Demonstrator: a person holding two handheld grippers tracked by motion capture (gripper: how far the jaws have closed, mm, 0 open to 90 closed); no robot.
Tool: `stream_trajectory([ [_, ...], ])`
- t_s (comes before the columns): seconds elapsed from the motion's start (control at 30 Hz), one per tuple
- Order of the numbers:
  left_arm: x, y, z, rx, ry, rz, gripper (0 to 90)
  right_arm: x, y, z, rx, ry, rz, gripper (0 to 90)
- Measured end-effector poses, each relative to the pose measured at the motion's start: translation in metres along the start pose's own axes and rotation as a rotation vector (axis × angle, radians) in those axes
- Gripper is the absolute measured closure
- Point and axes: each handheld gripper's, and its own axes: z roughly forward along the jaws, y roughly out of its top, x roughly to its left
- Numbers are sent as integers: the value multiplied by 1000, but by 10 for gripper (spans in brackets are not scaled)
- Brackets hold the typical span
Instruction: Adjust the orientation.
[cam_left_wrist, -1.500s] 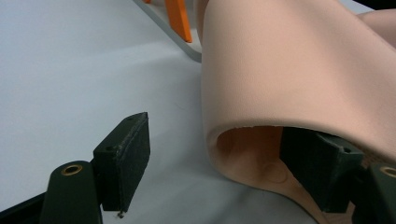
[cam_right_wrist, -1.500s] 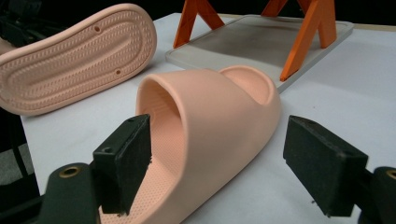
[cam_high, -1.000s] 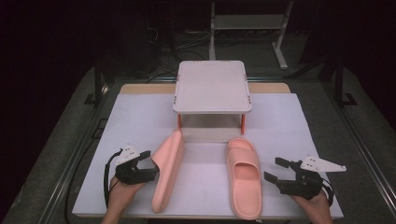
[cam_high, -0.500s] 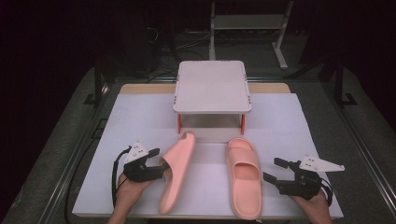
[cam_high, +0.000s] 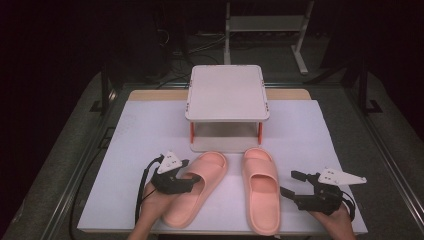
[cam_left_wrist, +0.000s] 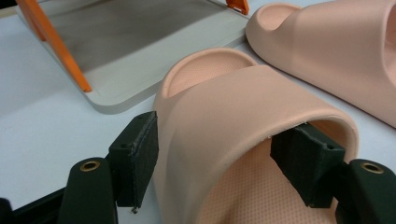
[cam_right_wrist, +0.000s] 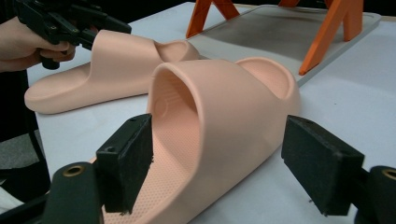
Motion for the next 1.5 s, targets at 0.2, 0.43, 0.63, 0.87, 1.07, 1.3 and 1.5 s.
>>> stream_trajectory([
  [0.2,-2,4,-3,22,6,43,336,4,2,3,5,23,-12,268],
  [0.43,-3,1,-2,37,1,64,346,10,5,14,44,4,-31,271],
  [0.63,-2,-5,-2,63,6,92,386,8,5,23,95,-37,-25,299],
  [0.87,3,-11,-3,79,8,93,465,6,6,29,119,-74,-22,349],
  [1.07,6,-11,-3,84,7,94,527,6,6,37,144,-107,-27,375],
  [1.3,9,-12,6,107,20,93,527,7,7,46,170,-136,-55,403],
  [1.5,14,-13,8,109,19,77,564,8,10,57,173,-199,-90,440],
])
